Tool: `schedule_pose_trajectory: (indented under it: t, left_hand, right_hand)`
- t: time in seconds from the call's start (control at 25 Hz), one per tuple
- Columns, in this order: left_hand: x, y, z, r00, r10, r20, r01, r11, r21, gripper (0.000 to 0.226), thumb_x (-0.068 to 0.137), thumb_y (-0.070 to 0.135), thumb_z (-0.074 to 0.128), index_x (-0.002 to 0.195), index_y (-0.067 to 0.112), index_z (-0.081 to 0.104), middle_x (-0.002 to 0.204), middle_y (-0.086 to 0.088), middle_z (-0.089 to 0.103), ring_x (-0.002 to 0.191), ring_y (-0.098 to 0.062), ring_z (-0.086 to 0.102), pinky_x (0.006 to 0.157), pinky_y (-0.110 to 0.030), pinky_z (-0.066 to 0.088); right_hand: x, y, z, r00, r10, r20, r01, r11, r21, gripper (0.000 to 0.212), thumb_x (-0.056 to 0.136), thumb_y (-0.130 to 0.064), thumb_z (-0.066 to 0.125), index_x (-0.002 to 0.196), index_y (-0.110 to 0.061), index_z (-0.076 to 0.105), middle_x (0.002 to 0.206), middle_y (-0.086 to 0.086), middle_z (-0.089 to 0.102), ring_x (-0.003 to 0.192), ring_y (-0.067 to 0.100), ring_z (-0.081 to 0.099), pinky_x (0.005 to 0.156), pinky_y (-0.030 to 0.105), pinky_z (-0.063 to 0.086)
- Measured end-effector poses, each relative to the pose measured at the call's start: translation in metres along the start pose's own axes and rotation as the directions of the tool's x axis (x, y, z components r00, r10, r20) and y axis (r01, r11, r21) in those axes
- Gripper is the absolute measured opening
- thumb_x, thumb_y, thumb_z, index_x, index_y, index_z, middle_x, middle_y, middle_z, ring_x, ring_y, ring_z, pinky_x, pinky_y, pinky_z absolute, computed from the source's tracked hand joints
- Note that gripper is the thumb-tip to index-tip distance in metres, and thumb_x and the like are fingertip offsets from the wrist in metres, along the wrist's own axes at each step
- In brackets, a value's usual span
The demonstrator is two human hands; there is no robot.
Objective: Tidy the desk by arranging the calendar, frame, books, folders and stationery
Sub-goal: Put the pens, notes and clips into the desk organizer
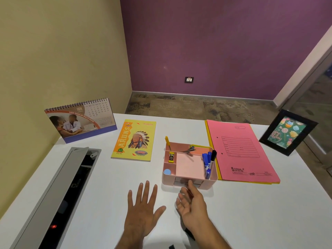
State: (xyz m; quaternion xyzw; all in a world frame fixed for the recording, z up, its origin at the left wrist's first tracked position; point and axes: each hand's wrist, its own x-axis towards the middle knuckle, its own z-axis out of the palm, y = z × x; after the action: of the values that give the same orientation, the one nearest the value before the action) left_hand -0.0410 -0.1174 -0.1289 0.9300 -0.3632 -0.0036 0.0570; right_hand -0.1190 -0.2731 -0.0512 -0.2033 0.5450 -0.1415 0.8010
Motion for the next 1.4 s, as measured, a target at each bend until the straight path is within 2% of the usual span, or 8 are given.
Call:
schedule_pose_trajectory:
  t: [0.2,0.4,0.52,0.72,0.92,1.08,1.28,1.4]
  left_hand:
    - [0.000,0.002,-0.004,1.000,-0.008,-0.010,0.008,1.000,-0.011,0.083,0.092,0.073,0.009,0.143,0.022,0.050,0.152,-0.011,0.043,0.149,-0.020,-0.022,0.112,-0.057,0.003]
    - [0.000,0.003,-0.008,1.000,-0.009,0.020,0.009,1.000,-0.008,0.084,0.091,0.074,0.006,0.148,0.024,0.043,0.151,-0.012,0.044,0.146,-0.026,-0.006,0.112,-0.058,0.004]
    - [0.000,0.003,-0.008,1.000,-0.007,0.020,0.007,1.000,0.002,0.077,0.091,0.074,0.005,0.147,0.026,0.028,0.154,-0.010,0.036,0.148,-0.024,-0.013,0.113,-0.057,0.001]
    - [0.001,0.003,-0.007,1.000,-0.005,-0.003,0.005,1.000,0.010,0.085,0.091,0.074,0.007,0.143,0.022,0.052,0.152,-0.011,0.041,0.150,-0.024,-0.014,0.112,-0.056,0.001]
    - [0.002,0.002,0.000,1.000,-0.012,-0.006,0.012,1.000,0.018,0.081,0.090,0.075,0.014,0.150,0.023,0.026,0.164,-0.008,0.011,0.149,-0.021,-0.024,0.111,-0.060,0.008]
    - [0.003,0.001,0.002,1.000,-0.015,0.013,0.014,1.000,0.014,0.083,0.090,0.075,0.015,0.146,0.023,0.047,0.153,-0.011,0.041,0.150,-0.022,-0.023,0.113,-0.058,0.001]
    - [0.002,-0.001,0.002,0.999,-0.023,0.031,0.023,1.000,0.012,0.080,0.091,0.075,0.015,0.147,0.024,0.039,0.153,-0.011,0.041,0.150,-0.021,-0.021,0.113,-0.058,0.001]
    - [0.002,-0.001,0.002,0.999,-0.025,0.049,0.024,1.000,0.005,0.082,0.090,0.075,0.015,0.146,0.023,0.047,0.153,-0.012,0.042,0.150,-0.022,-0.020,0.113,-0.058,0.001]
  right_hand:
    - [0.008,0.003,0.004,0.998,0.013,0.058,-0.019,0.994,0.105,0.054,0.081,-0.046,0.073,0.125,-0.019,0.059,0.131,0.006,0.062,0.128,0.032,0.051,0.108,0.048,0.037]
    - [0.009,0.002,0.012,0.999,-0.005,0.040,-0.001,0.988,0.151,0.054,0.075,-0.045,0.078,0.119,-0.020,0.063,0.122,0.004,0.068,0.114,0.028,0.058,0.102,0.046,0.042]
    - [0.009,-0.001,0.017,1.000,-0.011,-0.004,0.011,0.988,0.153,0.052,0.077,-0.041,0.078,0.120,-0.019,0.062,0.120,0.005,0.069,0.110,0.027,0.060,0.092,0.043,0.046]
    - [0.008,-0.007,0.011,1.000,-0.012,-0.010,0.013,0.997,0.075,0.047,0.081,-0.039,0.076,0.120,-0.016,0.063,0.122,0.007,0.068,0.116,0.029,0.060,0.098,0.045,0.045]
    - [0.004,-0.010,0.003,1.000,-0.005,0.002,0.005,0.998,0.070,0.050,0.082,-0.039,0.074,0.123,-0.013,0.062,0.127,0.008,0.066,0.100,0.024,0.061,0.090,0.042,0.048]
    - [0.003,-0.007,-0.002,0.998,0.032,0.056,-0.039,0.991,0.130,0.055,0.078,-0.041,0.077,0.124,-0.013,0.061,0.128,0.007,0.065,0.106,0.025,0.057,0.089,0.040,0.046]
    - [0.006,0.006,-0.013,0.994,0.063,0.086,-0.076,0.985,0.152,0.056,0.078,-0.040,0.077,0.123,-0.010,0.061,0.122,0.008,0.063,0.096,0.024,0.060,0.071,0.035,0.051]
    - [0.005,0.014,-0.018,0.995,0.063,0.078,-0.075,0.984,0.164,0.050,0.079,-0.040,0.076,0.116,-0.010,0.064,0.116,0.008,0.064,0.099,0.024,0.060,0.075,0.036,0.051]
